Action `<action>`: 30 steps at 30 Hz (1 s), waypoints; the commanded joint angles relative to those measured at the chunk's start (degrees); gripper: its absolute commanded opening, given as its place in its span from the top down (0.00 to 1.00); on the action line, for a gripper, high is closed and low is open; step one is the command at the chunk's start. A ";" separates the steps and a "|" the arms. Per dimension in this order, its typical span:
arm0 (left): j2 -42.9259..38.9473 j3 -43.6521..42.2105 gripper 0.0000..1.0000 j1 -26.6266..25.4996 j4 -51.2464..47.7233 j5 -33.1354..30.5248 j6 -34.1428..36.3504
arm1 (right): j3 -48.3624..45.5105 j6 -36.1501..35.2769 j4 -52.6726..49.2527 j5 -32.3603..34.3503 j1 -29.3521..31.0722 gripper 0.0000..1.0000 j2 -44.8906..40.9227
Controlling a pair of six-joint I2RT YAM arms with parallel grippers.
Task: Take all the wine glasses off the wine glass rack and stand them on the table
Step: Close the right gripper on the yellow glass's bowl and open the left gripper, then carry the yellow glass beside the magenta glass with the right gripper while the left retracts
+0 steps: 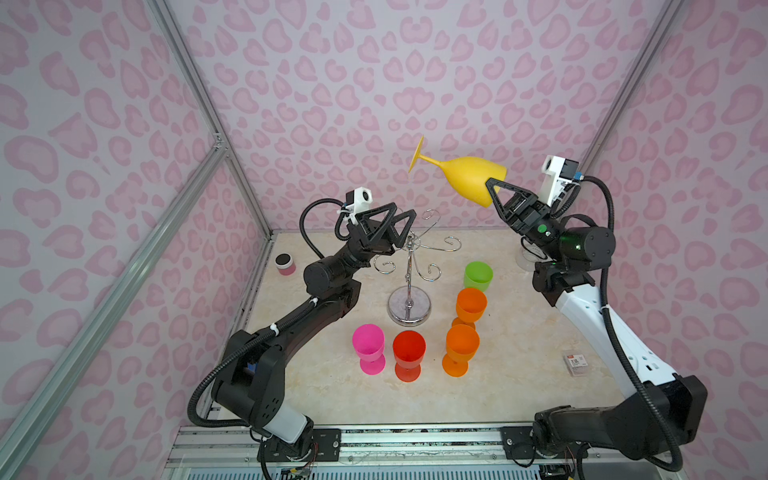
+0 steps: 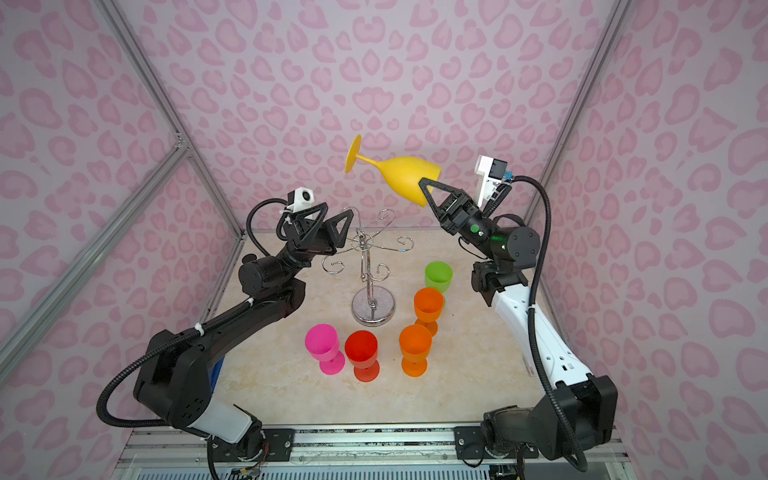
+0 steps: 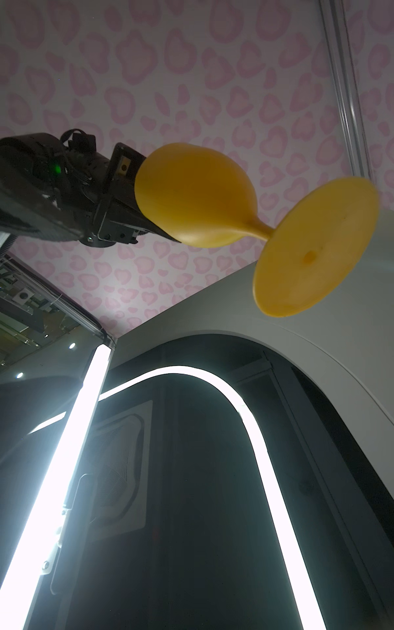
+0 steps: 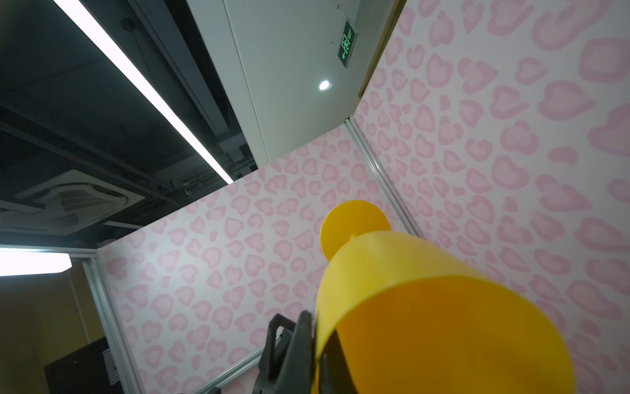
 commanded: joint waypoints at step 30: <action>-48.61 2.76 0.32 0.10 -83.56 -19.88 79.35 | 64.49 -67.78 -96.08 32.62 36.89 1.00 29.99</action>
